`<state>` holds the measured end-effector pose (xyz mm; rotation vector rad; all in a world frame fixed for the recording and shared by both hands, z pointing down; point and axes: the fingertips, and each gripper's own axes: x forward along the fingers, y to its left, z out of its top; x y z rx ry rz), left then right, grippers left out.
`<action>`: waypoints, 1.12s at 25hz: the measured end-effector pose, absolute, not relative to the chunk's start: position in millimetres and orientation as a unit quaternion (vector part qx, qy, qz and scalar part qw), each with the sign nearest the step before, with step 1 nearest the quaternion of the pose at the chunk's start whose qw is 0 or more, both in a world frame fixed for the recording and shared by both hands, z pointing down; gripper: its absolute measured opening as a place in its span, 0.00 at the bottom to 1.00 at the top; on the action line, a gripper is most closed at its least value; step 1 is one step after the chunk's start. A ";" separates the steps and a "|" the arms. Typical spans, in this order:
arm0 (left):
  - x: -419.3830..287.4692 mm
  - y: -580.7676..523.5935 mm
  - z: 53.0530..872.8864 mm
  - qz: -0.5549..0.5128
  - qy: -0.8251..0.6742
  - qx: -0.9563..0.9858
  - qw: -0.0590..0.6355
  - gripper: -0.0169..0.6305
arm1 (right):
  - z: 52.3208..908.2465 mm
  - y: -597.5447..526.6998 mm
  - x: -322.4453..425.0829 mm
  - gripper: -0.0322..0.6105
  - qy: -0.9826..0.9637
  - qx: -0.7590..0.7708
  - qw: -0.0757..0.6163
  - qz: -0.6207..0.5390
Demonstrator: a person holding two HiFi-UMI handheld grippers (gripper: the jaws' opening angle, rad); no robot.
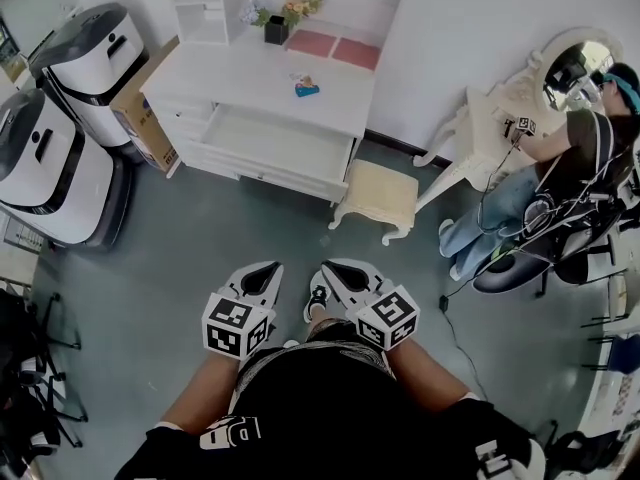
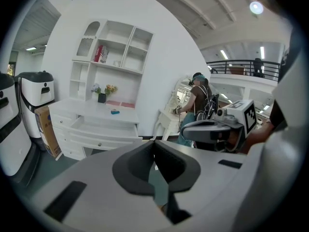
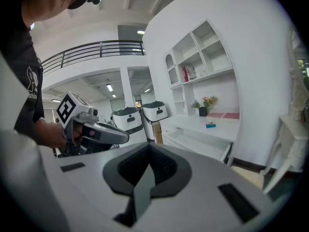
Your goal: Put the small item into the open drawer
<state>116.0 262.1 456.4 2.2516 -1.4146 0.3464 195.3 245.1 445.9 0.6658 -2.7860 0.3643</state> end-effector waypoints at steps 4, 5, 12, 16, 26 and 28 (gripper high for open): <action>108.8 227.8 450.6 0.133 -0.517 0.817 0.220 0.05 | 438.9 199.9 186.9 0.06 -0.958 0.234 0.110 0.126; 107.1 216.9 449.1 0.131 -0.518 0.816 0.222 0.05 | 435.8 188.1 186.0 0.06 -0.959 0.234 0.104 0.126; 107.3 132.3 440.6 0.119 -0.526 0.810 0.230 0.05 | 425.0 102.5 194.7 0.06 -0.960 0.239 0.095 0.109; 112.4 88.7 438.8 0.121 -0.531 0.806 0.231 0.05 | 427.9 55.6 200.1 0.06 -0.959 0.237 0.101 0.118; 125.4 6.7 434.0 0.133 -0.550 0.795 0.217 0.05 | 428.2 -15.2 202.2 0.06 -0.971 0.200 0.101 0.085; 128.6 -0.8 434.7 0.140 -0.548 0.796 0.217 0.05 | 429.7 -23.2 202.6 0.06 -0.971 0.197 0.102 0.088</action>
